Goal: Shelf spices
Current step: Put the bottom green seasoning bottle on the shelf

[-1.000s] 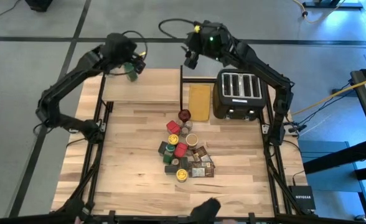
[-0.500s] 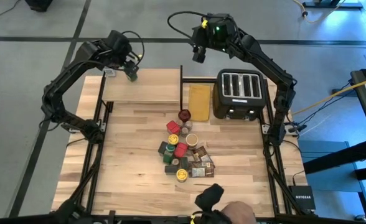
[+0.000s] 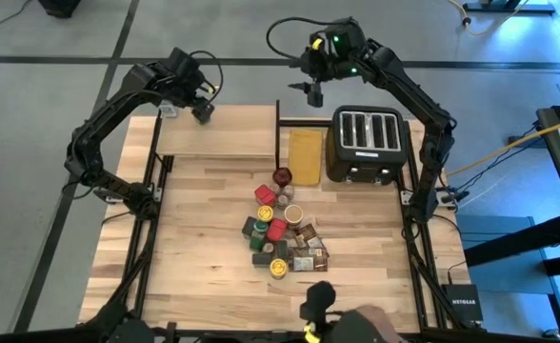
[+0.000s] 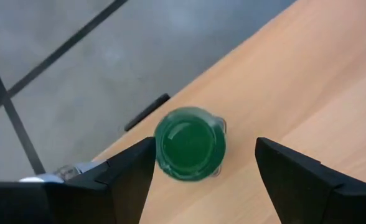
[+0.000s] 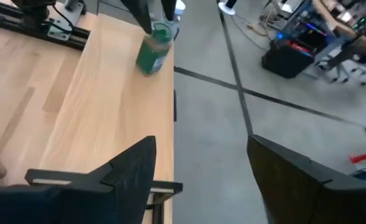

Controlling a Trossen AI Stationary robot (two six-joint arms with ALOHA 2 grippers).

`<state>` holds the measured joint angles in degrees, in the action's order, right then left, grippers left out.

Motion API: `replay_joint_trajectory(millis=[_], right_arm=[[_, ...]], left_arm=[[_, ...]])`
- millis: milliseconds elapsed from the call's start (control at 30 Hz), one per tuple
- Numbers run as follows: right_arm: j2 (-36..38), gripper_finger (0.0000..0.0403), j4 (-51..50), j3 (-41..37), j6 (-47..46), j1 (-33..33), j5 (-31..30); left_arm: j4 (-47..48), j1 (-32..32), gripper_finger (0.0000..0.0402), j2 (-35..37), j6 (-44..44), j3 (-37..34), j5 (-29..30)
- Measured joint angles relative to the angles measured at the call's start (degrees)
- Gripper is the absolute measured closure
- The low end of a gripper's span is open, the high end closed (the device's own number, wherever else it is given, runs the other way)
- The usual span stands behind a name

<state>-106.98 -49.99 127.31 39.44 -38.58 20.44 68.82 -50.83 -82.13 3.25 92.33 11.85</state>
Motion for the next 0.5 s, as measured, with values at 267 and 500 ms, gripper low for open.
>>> replay_joint_trajectory(millis=[267, 500], right_arm=[[0.0, 0.0144, -2.6, 0.0, -0.1, -3.4, 6.9], [0.0, 0.0144, -2.5, 0.1, -0.1, -3.4, 7.3]], left_arm=[[-2.0, -1.2, 0.0133, -0.2, 2.1, -0.1, 0.5], [-1.6, -3.7, 0.0133, -1.5, 3.4, -0.1, -1.0]])
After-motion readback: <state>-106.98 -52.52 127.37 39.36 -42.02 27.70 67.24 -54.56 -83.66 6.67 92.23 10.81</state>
